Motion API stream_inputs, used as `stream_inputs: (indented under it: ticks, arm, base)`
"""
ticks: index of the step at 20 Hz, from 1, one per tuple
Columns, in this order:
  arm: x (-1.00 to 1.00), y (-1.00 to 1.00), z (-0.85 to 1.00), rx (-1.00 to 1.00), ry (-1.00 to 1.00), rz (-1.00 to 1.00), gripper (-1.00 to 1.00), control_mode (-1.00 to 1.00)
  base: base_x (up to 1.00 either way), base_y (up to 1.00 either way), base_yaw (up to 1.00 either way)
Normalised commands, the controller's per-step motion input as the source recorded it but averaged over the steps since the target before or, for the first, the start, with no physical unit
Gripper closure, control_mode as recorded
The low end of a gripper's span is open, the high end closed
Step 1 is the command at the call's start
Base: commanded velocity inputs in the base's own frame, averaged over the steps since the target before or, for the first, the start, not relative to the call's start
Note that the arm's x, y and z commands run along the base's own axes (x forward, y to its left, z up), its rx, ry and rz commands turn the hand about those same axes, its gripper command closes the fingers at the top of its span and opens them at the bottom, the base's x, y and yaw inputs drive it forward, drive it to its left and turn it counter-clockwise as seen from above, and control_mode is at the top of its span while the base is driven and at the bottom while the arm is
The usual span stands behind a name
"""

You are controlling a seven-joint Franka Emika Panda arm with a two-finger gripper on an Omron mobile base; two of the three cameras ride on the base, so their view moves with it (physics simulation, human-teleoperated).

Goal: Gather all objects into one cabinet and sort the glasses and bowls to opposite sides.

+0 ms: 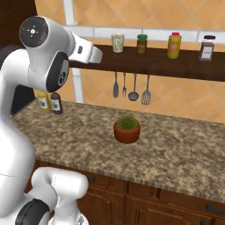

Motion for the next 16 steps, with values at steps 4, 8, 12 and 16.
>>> stream_inputs:
  ticks: [4, 8, 12, 16]
  arm:
    - [0.44, 0.00, -0.18, 0.02, 0.02, 0.00, -1.00, -1.00]
    - [0.53, -0.04, -0.01, 0.00, 0.00, 0.00, -1.00, -1.00]
    - [0.36, 0.03, 0.00, 0.00, 0.02, 0.02, -1.00, -1.00]
    - [0.33, -0.14, -0.04, 0.00, 0.00, 0.06, -1.00, -1.00]
  base:
    - [0.00, 0.00, 0.00]
    - [0.00, 0.00, 0.00]
    - [0.00, 0.00, 0.00]
    - [0.00, 0.00, 0.00]
